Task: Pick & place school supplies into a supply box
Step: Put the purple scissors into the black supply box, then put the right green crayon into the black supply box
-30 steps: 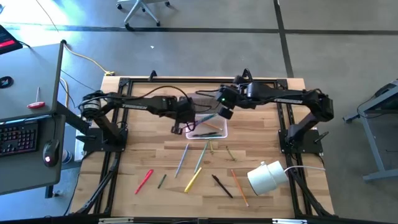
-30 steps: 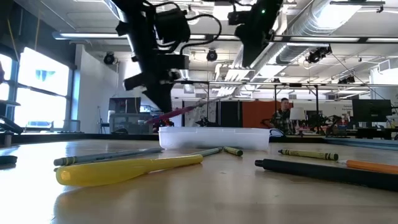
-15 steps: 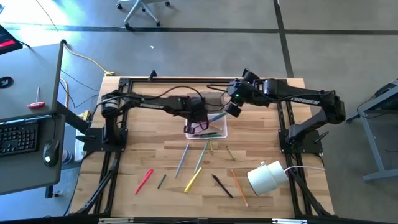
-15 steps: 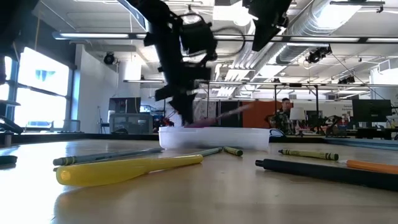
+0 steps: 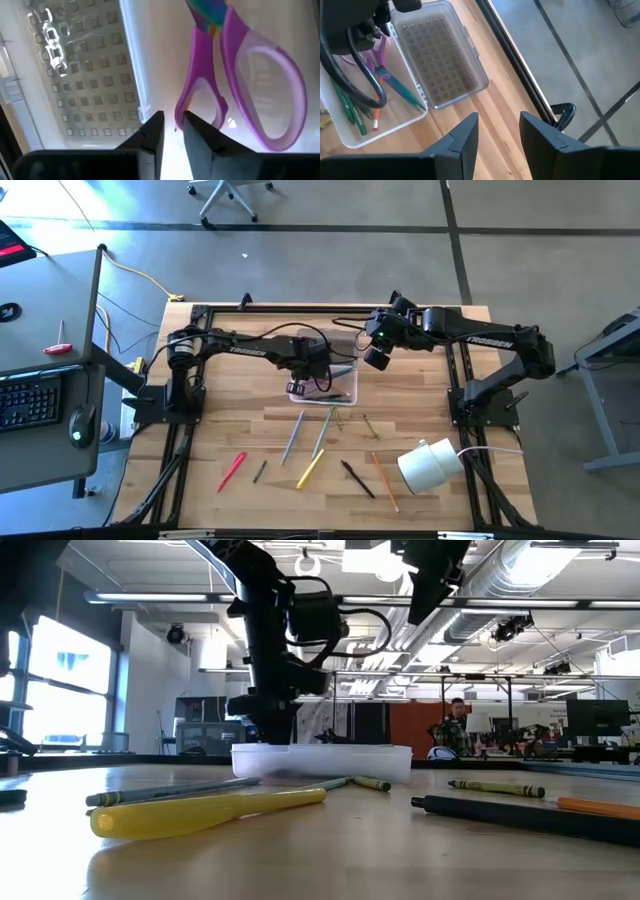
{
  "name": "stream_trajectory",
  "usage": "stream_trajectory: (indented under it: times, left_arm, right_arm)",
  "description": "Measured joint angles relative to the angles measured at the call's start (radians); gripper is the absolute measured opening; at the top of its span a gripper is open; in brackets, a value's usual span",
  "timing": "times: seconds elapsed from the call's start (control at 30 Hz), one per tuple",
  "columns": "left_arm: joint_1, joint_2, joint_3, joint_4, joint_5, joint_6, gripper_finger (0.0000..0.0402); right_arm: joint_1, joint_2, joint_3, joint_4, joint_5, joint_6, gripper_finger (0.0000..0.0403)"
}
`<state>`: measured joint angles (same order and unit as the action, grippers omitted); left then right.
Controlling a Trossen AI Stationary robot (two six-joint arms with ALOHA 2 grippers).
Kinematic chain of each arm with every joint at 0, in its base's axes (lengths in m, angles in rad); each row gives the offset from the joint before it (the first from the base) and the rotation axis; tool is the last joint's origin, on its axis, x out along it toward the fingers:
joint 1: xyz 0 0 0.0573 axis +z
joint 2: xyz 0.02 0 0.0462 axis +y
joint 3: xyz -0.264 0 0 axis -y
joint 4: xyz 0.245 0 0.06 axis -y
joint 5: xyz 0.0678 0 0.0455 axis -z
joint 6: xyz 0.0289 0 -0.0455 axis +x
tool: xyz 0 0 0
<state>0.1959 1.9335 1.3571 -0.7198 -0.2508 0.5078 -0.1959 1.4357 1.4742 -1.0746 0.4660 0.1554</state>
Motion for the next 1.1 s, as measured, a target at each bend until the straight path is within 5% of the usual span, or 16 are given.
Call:
stream_trajectory:
  times: [0.37,0.83,1.1]
  left_arm:
    - [-0.033,-0.056,0.0,-0.225,-0.03,0.105,0.0128]
    - [-0.018,-0.347,0.0,-0.288,-0.025,0.01,0.01]
    - [0.059,-0.465,-0.001,-0.284,0.081,-0.057,0.0098]
  right_arm:
    - [0.003,0.0,0.0,-0.003,-0.011,0.003,0.0122]
    - [0.089,0.002,-0.003,0.01,-0.053,0.034,0.0122]
    - [0.14,-0.003,-0.253,0.257,-0.112,0.032,0.0122]
